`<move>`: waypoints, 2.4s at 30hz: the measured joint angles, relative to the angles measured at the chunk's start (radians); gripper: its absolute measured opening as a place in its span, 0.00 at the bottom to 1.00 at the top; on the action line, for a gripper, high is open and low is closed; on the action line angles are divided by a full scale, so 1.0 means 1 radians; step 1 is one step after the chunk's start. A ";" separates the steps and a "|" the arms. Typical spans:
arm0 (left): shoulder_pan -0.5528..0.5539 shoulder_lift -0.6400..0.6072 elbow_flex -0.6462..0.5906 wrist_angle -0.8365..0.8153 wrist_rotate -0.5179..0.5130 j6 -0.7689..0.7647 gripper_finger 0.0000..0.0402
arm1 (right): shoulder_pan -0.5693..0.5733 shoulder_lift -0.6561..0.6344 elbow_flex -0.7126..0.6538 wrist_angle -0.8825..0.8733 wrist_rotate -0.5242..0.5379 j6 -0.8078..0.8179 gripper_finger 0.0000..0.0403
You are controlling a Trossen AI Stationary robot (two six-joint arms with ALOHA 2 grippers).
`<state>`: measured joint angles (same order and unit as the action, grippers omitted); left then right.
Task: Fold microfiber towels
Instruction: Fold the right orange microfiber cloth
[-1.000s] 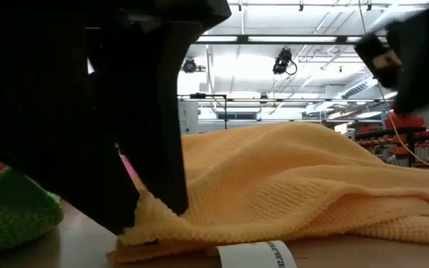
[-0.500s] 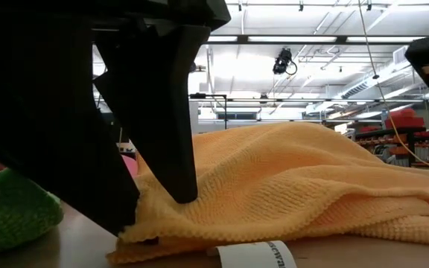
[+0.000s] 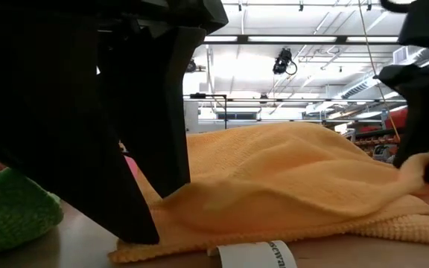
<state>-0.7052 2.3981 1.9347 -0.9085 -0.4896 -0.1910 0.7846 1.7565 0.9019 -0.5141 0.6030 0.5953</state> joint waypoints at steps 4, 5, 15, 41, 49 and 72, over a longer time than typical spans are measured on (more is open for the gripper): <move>0.000 0.000 0.000 0.000 0.000 -0.007 0.31 | -0.004 0.001 0.036 -0.097 -0.022 0.012 0.30; 0.000 0.001 0.000 0.000 -0.001 -0.007 0.31 | -0.004 0.001 0.048 -0.124 -0.039 0.014 0.29; 0.000 0.002 0.000 0.000 -0.001 -0.007 0.28 | -0.004 0.001 0.126 -0.298 -0.123 -0.038 0.18; 0.001 0.002 -0.001 0.003 -0.003 -0.009 0.27 | -0.010 -0.004 -0.043 0.135 -0.264 -0.084 0.11; -0.027 -0.007 0.002 0.023 -0.045 0.020 0.31 | -0.013 -0.003 -0.045 0.158 -0.264 -0.060 0.24; -0.028 -0.012 0.005 0.115 -0.069 0.045 0.24 | -0.018 0.003 -0.008 0.140 -0.305 -0.038 0.40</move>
<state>-0.7327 2.3865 1.9392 -0.7939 -0.5585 -0.1457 0.7670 1.7596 0.8936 -0.3737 0.2981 0.5575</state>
